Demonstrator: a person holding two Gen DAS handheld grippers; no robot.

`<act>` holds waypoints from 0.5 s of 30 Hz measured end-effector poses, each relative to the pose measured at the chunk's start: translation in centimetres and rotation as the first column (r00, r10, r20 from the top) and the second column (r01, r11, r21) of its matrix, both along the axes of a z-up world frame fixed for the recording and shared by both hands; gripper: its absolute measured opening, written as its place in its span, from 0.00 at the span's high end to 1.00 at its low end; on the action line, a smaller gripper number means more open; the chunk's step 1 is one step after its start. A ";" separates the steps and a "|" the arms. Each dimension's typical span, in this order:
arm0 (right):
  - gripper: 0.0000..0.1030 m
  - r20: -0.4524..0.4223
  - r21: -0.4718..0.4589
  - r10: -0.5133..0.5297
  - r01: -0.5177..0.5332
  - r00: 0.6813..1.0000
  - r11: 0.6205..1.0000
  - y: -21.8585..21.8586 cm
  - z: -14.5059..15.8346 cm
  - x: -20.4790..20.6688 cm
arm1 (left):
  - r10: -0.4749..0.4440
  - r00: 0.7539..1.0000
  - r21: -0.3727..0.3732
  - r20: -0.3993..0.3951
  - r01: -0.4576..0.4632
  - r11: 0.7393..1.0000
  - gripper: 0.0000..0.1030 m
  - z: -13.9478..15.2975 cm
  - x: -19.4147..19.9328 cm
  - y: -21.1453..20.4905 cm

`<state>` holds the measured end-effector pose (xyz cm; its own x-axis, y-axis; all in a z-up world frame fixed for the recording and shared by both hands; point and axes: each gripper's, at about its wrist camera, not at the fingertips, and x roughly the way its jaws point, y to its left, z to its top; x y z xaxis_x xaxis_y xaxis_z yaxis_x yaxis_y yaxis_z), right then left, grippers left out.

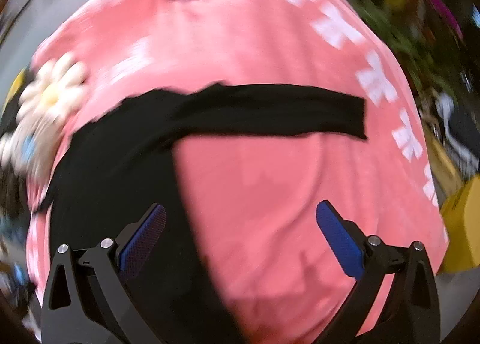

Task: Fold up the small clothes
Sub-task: 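Grasp the sleeve cuff nearest the right tool with the right gripper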

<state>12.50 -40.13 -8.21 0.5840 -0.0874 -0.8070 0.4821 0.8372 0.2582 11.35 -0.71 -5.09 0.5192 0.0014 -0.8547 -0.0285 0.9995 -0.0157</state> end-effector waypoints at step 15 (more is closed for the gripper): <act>0.29 -0.126 0.326 -0.400 0.419 0.908 0.848 -17.8 -11.8 5.7 | -0.037 0.995 0.014 -0.090 0.039 0.999 0.06 -4.4 3.3 -1.0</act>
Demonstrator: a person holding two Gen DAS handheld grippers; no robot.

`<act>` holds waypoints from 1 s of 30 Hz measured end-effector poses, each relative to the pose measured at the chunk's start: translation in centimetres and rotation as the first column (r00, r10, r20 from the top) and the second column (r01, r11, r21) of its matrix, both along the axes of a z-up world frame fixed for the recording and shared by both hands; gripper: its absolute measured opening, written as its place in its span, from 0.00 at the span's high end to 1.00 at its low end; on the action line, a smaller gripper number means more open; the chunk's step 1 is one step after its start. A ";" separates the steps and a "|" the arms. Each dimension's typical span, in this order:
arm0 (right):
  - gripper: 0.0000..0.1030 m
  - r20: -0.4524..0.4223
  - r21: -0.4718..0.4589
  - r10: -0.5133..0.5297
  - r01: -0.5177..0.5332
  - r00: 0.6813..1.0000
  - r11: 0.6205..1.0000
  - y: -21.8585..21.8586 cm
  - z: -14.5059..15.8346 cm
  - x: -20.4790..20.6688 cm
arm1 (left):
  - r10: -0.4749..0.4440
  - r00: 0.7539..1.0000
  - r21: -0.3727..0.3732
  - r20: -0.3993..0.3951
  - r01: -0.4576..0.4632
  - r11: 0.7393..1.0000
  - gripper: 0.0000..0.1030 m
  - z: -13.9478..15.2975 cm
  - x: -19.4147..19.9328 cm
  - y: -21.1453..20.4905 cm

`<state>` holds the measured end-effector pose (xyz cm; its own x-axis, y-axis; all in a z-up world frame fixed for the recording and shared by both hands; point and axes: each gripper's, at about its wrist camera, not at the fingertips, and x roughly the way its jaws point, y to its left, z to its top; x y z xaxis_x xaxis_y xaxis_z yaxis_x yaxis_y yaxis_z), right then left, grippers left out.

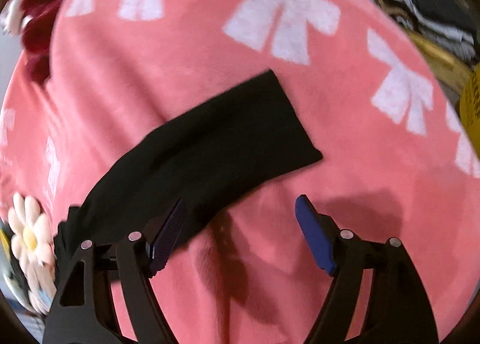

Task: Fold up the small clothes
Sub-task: 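Grasp the sleeve cuff nearest the right tool with the right gripper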

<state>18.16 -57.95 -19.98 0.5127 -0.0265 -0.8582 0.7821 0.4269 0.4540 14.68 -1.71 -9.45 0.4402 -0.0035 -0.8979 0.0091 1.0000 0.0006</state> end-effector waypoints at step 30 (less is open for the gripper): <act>0.97 0.234 -0.499 0.879 -0.725 0.415 0.475 38.6 21.2 14.2 | 0.039 0.999 -0.102 -0.005 -0.039 0.994 0.06 0.3 -1.1 3.2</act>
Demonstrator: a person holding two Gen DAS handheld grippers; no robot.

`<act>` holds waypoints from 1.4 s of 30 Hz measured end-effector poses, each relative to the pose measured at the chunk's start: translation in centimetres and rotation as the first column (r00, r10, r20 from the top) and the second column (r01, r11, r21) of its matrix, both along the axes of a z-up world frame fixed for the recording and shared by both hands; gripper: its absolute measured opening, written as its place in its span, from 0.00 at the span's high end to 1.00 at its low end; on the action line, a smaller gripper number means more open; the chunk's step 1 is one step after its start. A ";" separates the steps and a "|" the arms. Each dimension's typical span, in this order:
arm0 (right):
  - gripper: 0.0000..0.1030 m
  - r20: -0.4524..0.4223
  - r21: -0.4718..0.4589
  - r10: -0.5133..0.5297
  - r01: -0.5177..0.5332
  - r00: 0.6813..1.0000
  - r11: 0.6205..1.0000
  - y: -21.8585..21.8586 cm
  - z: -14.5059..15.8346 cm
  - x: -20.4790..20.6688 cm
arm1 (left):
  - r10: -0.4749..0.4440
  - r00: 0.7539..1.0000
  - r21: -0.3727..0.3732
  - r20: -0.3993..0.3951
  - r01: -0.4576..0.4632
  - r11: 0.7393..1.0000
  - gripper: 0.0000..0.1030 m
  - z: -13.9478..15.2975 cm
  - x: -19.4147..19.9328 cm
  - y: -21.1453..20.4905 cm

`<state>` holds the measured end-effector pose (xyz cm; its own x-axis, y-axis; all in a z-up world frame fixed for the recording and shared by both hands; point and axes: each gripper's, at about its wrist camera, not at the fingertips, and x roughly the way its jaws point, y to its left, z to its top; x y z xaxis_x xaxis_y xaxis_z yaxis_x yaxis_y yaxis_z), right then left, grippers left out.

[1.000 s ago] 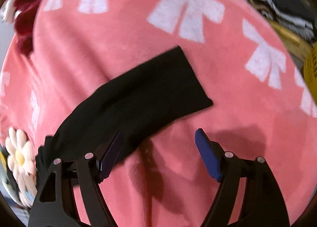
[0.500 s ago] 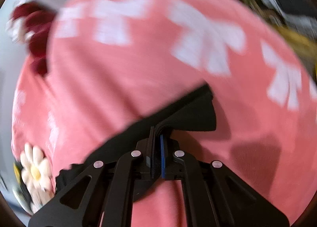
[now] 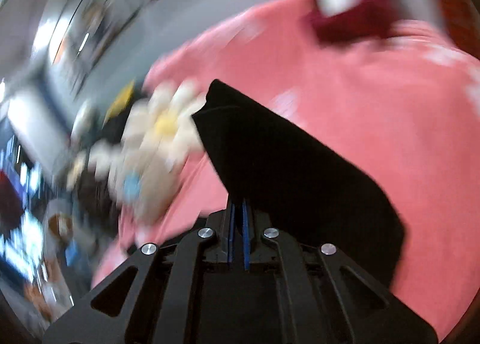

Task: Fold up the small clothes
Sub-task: 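Grasp the sleeve cuff nearest the right tool with the right gripper, then fold the held sleeve across the top's body with the right gripper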

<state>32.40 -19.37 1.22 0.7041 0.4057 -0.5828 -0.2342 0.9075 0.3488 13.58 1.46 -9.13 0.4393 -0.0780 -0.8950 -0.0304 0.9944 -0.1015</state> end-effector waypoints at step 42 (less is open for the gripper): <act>0.71 -0.267 -0.221 -0.340 0.287 0.902 0.932 -13.5 -15.1 -5.6 | 0.186 0.979 -0.310 -0.085 -0.204 0.929 0.96 -3.9 25.3 5.1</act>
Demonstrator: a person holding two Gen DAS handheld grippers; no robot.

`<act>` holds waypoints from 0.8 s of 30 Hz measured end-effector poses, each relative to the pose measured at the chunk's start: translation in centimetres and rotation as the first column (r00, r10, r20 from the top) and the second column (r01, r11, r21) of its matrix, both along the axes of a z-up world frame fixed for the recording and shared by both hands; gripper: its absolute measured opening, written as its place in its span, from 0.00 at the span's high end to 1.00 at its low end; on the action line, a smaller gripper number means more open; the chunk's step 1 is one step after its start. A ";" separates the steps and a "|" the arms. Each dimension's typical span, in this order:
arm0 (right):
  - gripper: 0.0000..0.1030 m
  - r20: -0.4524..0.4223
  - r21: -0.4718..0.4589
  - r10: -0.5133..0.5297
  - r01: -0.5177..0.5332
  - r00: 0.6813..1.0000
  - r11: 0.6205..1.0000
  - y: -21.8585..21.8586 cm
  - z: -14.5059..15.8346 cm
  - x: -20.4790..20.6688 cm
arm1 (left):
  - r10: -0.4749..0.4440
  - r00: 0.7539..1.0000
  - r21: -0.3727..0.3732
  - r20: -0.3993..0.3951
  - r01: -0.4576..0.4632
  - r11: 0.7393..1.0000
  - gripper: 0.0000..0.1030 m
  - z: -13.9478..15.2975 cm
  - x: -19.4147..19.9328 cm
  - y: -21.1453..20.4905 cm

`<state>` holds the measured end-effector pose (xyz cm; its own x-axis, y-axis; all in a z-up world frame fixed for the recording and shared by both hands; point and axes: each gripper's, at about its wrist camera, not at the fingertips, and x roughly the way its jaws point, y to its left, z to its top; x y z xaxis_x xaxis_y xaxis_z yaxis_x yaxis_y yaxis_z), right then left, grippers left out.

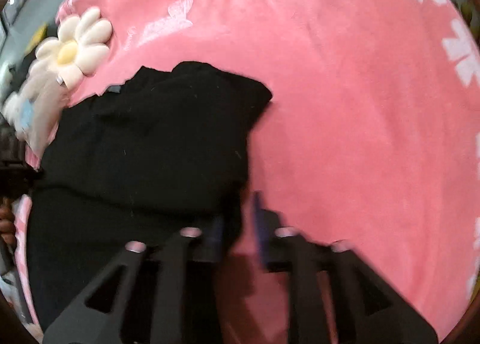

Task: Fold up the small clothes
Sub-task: 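Fold the held sleeve across the top's body with the right gripper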

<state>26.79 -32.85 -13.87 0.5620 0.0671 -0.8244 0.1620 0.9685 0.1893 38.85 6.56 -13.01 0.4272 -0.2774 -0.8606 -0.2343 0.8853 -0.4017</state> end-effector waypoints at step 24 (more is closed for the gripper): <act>0.50 -0.055 0.141 0.008 -0.001 0.998 0.990 -2.7 0.7 8.1 | -0.011 0.996 -0.053 0.088 0.015 0.998 1.00 0.3 0.5 0.3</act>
<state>34.93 -35.50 -13.19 0.5150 0.1875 -0.8364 0.1718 0.9334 0.3150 39.32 6.89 -12.70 0.4962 -0.3282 -0.8038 -0.1849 0.8646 -0.4672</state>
